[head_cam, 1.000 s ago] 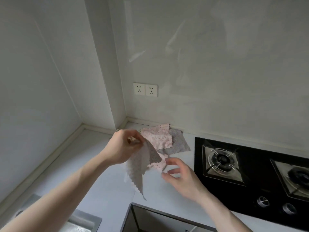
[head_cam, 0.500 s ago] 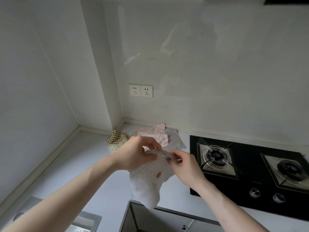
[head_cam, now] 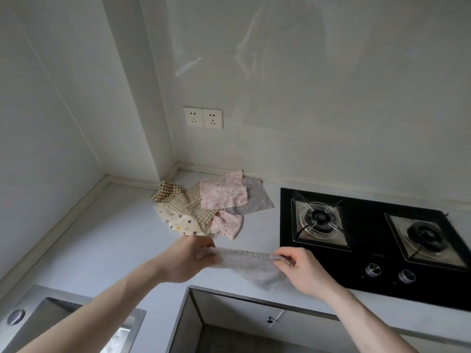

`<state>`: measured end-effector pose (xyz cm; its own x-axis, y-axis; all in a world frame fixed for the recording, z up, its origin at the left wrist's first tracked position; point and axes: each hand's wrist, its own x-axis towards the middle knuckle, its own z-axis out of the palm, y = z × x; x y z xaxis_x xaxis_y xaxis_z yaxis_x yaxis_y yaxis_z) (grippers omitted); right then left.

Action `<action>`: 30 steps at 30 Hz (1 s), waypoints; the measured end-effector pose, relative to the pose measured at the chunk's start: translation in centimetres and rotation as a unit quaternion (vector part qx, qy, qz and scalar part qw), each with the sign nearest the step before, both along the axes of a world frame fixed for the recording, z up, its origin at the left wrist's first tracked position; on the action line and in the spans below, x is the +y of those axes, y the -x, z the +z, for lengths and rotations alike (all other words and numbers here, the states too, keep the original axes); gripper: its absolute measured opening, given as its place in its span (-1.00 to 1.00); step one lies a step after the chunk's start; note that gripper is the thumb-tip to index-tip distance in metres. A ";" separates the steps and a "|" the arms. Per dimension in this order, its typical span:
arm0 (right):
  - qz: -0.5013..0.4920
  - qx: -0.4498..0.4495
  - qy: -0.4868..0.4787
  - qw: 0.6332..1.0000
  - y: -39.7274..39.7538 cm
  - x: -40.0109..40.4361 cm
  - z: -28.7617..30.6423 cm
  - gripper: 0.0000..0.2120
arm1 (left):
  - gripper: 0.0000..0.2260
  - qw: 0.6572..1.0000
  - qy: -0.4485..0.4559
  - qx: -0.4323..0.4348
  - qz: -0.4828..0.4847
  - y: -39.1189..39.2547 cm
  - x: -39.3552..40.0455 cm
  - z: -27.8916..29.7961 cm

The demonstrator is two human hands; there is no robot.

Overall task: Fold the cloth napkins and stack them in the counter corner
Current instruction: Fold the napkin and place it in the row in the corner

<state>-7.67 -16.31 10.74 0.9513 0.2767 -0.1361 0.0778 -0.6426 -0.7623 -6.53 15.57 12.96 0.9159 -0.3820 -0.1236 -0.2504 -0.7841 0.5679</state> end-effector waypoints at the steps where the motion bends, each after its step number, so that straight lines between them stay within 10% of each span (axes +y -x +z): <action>1: 0.002 0.010 0.002 1.000 0.1 -0.3 -0.3 -0.69 | -0.62 1.000 0.007 0.013 -0.013 0.3 0.0 -0.4; 10: -0.060 0.046 -0.051 0.996 -3.7 -2.1 -2.7 -0.91 | -0.67 0.999 0.036 0.009 0.029 -2.9 -0.9 -3.8; 21: -0.047 0.014 0.030 0.998 -13.2 -2.8 -16.1 -0.69 | -0.76 0.988 0.009 0.041 0.146 -12.2 -3.4 -18.3; 30: -0.033 -0.190 0.138 0.972 -16.0 -3.2 -26.2 -0.85 | -0.73 0.962 0.026 -0.182 0.203 -13.6 -5.1 -29.3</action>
